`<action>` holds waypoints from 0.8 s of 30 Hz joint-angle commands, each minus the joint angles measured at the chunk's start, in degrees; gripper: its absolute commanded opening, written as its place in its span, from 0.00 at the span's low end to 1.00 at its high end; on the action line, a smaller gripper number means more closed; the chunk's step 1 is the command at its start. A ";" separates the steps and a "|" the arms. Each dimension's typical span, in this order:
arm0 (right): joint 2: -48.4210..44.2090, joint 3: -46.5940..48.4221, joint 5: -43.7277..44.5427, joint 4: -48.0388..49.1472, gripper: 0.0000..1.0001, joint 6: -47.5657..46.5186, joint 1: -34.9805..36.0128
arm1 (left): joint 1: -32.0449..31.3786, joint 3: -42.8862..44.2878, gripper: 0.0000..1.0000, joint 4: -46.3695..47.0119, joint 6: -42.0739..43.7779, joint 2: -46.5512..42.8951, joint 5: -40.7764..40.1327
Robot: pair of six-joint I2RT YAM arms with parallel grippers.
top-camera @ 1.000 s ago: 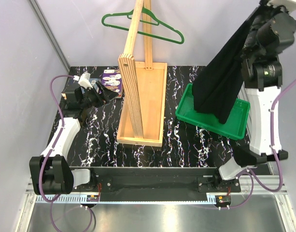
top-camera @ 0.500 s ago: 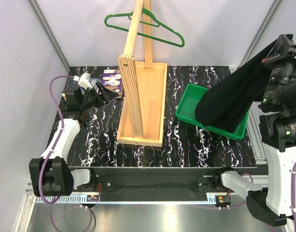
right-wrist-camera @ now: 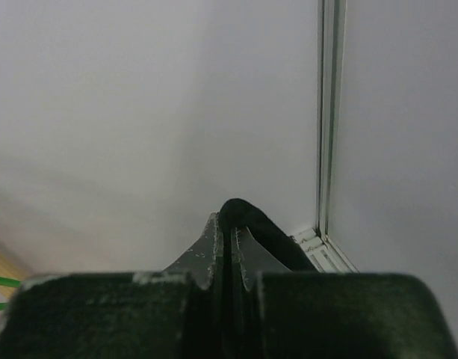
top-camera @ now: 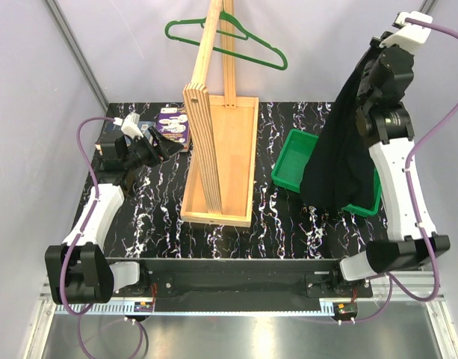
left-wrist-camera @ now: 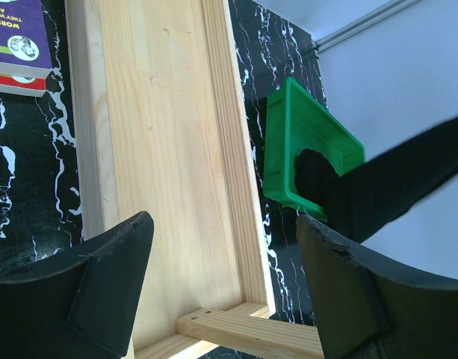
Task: Remove the t-shirt from the hanger
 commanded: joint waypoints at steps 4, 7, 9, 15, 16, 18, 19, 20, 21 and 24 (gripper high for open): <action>-1.59 -0.04 -1.32 -0.35 0.00 7.57 -5.59 | -0.02 0.08 0.81 3.23 0.53 -1.34 0.93; -3.70 -3.29 -1.59 -4.55 0.00 11.34 -5.59 | -0.02 0.08 0.81 3.32 0.26 -1.25 1.10; -6.51 -8.19 -2.20 -8.24 0.00 16.00 -5.50 | -0.11 0.08 0.81 3.41 0.26 -1.42 1.28; -16.17 -25.14 -6.59 -16.77 0.00 27.08 -5.50 | -0.02 -0.36 0.81 4.11 -0.26 -2.48 1.63; -18.27 -27.27 -7.73 -18.00 0.00 28.31 -5.50 | -0.11 -0.53 0.81 4.29 -0.53 -2.56 1.63; -20.31 -34.80 -10.54 -20.47 0.00 32.70 -5.50 | -0.20 -0.62 0.81 4.64 -0.88 -2.83 1.98; -22.06 -37.46 -13.34 -21.00 0.00 35.50 -5.50 | -0.11 -0.71 0.81 4.81 -0.88 -3.09 2.07; -22.86 -42.97 -14.41 -21.79 0.00 36.92 -5.59 | -0.11 -0.71 0.81 4.90 -0.97 -3.27 2.07; -23.47 -45.81 -15.47 -21.79 0.00 37.89 -5.50 | -0.20 -0.80 0.81 4.90 -0.97 -3.53 2.07; -23.57 -54.87 -17.67 -21.10 0.00 42.28 -5.50 | -0.11 -0.98 0.81 5.17 -0.97 -3.97 2.07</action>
